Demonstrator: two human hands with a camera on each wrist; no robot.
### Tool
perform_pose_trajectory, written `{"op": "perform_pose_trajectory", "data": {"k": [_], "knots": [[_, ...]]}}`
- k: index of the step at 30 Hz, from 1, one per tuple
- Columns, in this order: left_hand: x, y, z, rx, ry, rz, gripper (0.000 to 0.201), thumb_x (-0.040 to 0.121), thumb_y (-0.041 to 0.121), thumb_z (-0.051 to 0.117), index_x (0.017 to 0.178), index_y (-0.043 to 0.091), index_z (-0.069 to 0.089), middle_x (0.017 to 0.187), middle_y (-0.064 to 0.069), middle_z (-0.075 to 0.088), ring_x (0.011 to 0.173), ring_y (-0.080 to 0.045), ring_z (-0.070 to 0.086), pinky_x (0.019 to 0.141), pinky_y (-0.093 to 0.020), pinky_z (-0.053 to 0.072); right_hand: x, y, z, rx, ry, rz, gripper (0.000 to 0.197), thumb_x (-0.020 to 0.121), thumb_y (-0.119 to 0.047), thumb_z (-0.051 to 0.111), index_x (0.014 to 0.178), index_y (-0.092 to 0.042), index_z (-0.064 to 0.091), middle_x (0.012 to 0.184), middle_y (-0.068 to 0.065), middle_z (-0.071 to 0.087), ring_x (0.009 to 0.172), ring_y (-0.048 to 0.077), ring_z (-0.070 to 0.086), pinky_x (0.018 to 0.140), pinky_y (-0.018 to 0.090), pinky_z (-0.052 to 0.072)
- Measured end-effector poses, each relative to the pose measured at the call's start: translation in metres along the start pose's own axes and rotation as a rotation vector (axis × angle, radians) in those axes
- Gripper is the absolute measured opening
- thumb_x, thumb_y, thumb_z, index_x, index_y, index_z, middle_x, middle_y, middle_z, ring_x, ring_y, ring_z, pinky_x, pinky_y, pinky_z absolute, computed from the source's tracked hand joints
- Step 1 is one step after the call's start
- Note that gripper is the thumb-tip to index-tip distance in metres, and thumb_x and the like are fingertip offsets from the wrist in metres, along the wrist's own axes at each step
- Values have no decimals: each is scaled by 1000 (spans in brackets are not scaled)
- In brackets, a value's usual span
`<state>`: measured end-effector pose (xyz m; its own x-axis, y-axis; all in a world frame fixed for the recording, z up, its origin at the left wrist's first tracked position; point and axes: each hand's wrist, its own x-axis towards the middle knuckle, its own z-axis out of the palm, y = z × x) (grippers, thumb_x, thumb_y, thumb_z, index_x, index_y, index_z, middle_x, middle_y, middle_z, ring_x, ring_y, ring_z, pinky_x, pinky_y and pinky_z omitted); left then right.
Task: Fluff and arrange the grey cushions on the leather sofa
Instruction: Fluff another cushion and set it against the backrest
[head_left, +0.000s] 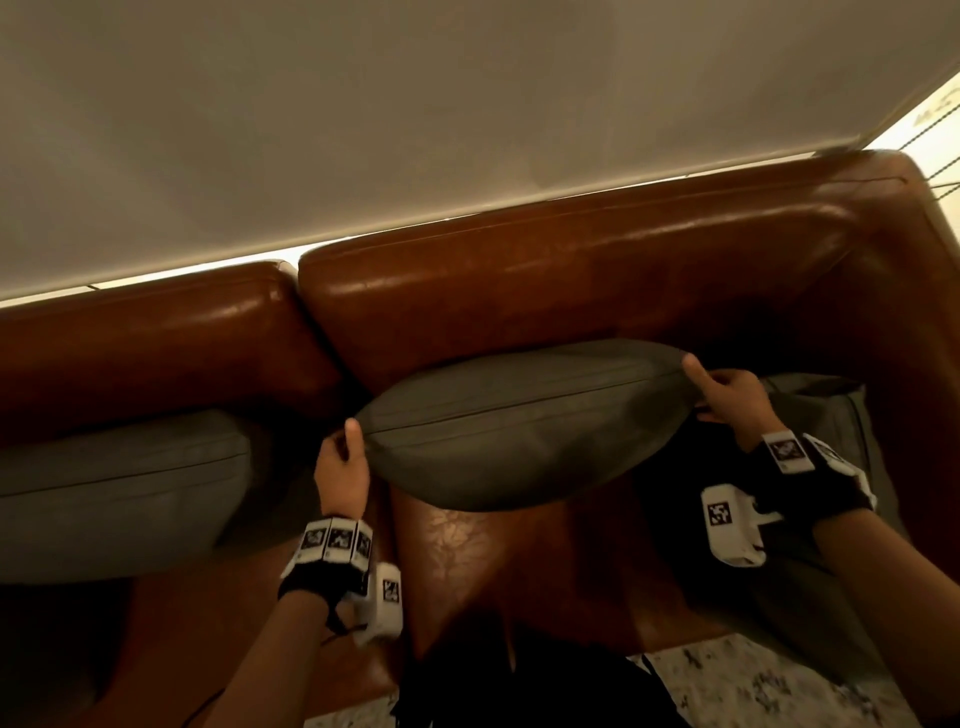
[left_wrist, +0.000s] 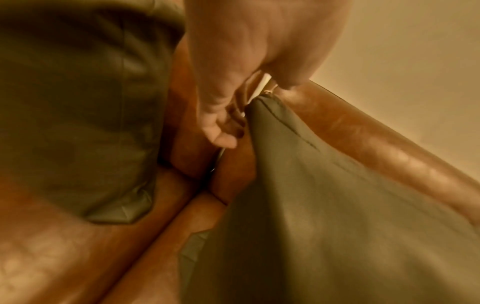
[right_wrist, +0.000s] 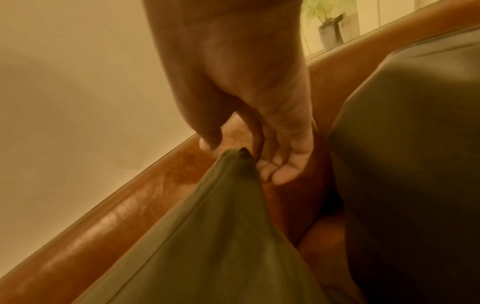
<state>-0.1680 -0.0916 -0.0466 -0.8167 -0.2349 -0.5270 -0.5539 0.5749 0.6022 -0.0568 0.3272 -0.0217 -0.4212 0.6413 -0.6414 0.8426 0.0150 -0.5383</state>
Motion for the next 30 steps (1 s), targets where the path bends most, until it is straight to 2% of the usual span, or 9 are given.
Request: {"op": "perform_pose_trajectory", "data": {"k": [6, 10, 14, 16, 19, 21, 23, 25, 30], "knots": [[-10, 16, 4, 108, 135, 177, 43, 98, 27, 40, 98, -13, 55, 99, -37, 59, 95, -48, 57, 78, -43, 41, -19, -3, 9, -198, 137, -290, 36, 92, -38, 55, 98, -3, 64, 88, 9, 61, 87, 24, 56, 80, 34, 42], [-4, 9, -3, 141, 95, 218, 40, 97, 22, 43, 87, -14, 56, 89, -36, 60, 87, -46, 58, 72, -40, 38, -17, 6, -5, -208, 141, -229, 39, 90, -38, 57, 98, 0, 65, 92, 13, 64, 95, 27, 59, 80, 30, 38], [-6, 9, 18, 266, 224, 122, 37, 97, 26, 41, 119, -1, 51, 123, -27, 51, 116, -41, 46, 95, -50, 37, -21, 8, 8, -208, 153, -158, 41, 91, -36, 56, 103, 3, 61, 103, 22, 64, 103, 36, 58, 82, 32, 39], [-18, 24, 34, 311, 340, 360, 42, 94, 25, 40, 132, 9, 44, 135, -19, 44, 123, -35, 40, 101, -48, 32, -24, 6, 13, -215, 165, -157, 40, 93, -33, 54, 106, 5, 59, 104, 24, 63, 103, 36, 57, 79, 30, 37], [-64, 65, 88, 320, -37, 835, 50, 94, 32, 29, 140, 14, 36, 148, -10, 36, 141, -25, 26, 117, -44, 17, -26, 2, 20, -223, 191, -149, 39, 94, -30, 53, 107, 6, 56, 99, 25, 61, 100, 38, 57, 75, 31, 36], [-97, 88, 131, 434, -416, 951, 56, 95, 40, 17, 146, 18, 23, 156, -2, 21, 147, -18, 8, 120, -45, 3, -26, 1, 24, -217, 198, -136, 37, 95, -29, 52, 104, 7, 55, 88, 20, 56, 97, 38, 57, 72, 32, 36], [-107, 91, 157, 661, -589, 952, 65, 91, 51, -2, 148, 25, 11, 159, 5, 8, 147, -13, -2, 119, -49, -4, -27, 1, 22, -228, 196, -135, 36, 95, -29, 52, 101, 6, 56, 86, 18, 54, 97, 39, 56, 72, 32, 36], [-81, 74, 156, 855, -463, 974, 60, 90, 48, -6, 147, 34, 10, 158, 10, 6, 147, -11, 1, 116, -57, -4, -25, 6, 12, -234, 191, -110, 36, 95, -28, 52, 103, 6, 58, 96, 24, 60, 103, 38, 56, 78, 34, 38], [8, 8, 72, 932, -172, 711, 56, 91, 42, 2, 146, 37, 9, 157, 4, 17, 146, -21, 13, 113, -59, -4, -20, 6, 1, -238, 95, -16, 42, 92, -33, 55, 112, 5, 59, 114, 26, 61, 112, 39, 54, 91, 38, 41]]}}
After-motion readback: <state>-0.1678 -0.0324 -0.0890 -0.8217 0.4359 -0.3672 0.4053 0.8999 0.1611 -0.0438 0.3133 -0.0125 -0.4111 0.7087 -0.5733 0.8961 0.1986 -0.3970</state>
